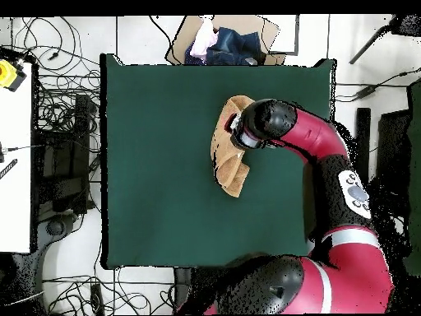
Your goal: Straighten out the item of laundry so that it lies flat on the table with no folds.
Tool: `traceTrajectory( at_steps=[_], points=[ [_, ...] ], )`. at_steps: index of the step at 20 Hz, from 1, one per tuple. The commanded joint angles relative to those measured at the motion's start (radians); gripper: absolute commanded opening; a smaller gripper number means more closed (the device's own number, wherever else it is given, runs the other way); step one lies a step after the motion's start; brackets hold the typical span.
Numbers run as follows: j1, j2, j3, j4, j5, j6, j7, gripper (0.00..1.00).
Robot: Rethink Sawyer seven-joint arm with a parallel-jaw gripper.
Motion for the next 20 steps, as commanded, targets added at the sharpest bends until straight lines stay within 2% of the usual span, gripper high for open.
traceTrajectory(
  at_steps=[1, 2, 8, 11, 16, 20],
  points=[
    [-0.029, -0.008, 0.098, 0.087, -0.097, -0.281, -0.09, 0.0],
    [0.185, 0.019, -0.178, -0.115, -0.29, -0.083, 0.05, 0.0],
    [0.169, -0.024, -0.292, -0.108, -0.481, -0.077, -0.017, 0.0],
    [0.125, -0.046, -0.227, -0.077, -0.455, -0.067, -0.039, 0.0],
    [0.089, -0.026, -0.045, -0.079, -0.273, -0.007, 0.006, 0.0],
    [0.127, -0.006, -0.059, -0.102, -0.253, -0.006, 0.039, 0.0]
  ],
)
